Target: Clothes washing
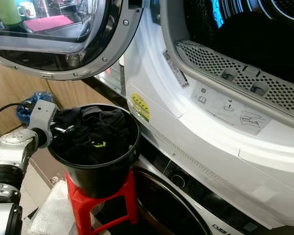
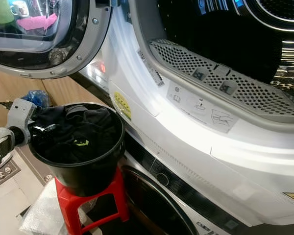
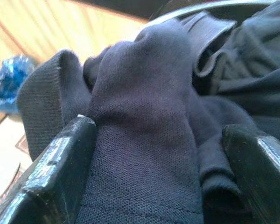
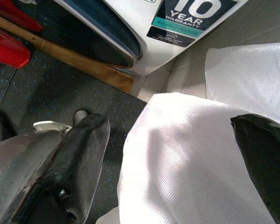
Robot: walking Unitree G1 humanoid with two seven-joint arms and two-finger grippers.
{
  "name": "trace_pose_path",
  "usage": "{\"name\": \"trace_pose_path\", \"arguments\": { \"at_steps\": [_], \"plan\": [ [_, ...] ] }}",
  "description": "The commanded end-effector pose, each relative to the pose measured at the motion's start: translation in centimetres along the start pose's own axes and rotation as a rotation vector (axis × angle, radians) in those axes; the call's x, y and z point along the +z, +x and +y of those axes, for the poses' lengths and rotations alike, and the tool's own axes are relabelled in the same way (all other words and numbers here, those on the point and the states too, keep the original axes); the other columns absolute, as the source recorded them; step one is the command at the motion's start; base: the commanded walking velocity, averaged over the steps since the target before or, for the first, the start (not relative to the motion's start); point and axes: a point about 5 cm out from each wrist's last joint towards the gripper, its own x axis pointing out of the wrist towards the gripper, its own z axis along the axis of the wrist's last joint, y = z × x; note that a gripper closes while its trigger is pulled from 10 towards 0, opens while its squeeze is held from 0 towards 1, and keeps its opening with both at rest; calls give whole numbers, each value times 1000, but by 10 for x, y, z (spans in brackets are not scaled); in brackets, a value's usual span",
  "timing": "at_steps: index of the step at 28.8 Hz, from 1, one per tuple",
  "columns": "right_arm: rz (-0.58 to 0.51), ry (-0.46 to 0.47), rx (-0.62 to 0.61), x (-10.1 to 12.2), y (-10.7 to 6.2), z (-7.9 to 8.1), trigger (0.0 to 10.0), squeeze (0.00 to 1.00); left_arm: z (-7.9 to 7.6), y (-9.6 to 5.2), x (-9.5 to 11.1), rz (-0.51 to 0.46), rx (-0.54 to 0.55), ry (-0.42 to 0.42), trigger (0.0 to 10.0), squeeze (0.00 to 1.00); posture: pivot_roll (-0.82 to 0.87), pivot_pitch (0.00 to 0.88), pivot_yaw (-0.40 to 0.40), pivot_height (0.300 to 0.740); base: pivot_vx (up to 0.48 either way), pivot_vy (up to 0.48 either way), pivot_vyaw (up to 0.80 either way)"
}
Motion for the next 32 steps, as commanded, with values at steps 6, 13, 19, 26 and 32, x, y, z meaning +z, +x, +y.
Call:
{"name": "trace_pose_path", "arguments": {
  "at_steps": [6, 13, 19, 26, 32],
  "plan": [
    [21, -8, -1, -8, -1, 0, 10000, 0, -3, 4, -14, 92, 50, -41, 10000, 0, -11, 152, -66, 740, 0, 0, 0],
    [29, -8, -4, -11, -2, 0, 10000, 0, -10, 8, -24, 132, 68, -171, 10000, 0, -15, 156, -64, 740, 0, 0, 0],
    [31, -10, -8, -12, -2, -1, 10000, 0, -9, 9, -28, 131, 126, -259, 4157, 0, -18, 160, -64, 740, 0, 0, 0],
    [34, -13, -6, -12, -2, 0, 10000, 0, -11, 11, -27, 128, 117, -295, 0, 0, -18, 161, -65, 740, 0, 0, 0],
    [38, -16, -7, -13, -2, 0, 10000, 0, -12, 11, -27, 123, 117, -308, 0, 0, -19, 162, -66, 740, 0, 0, 0]
  ]
}}
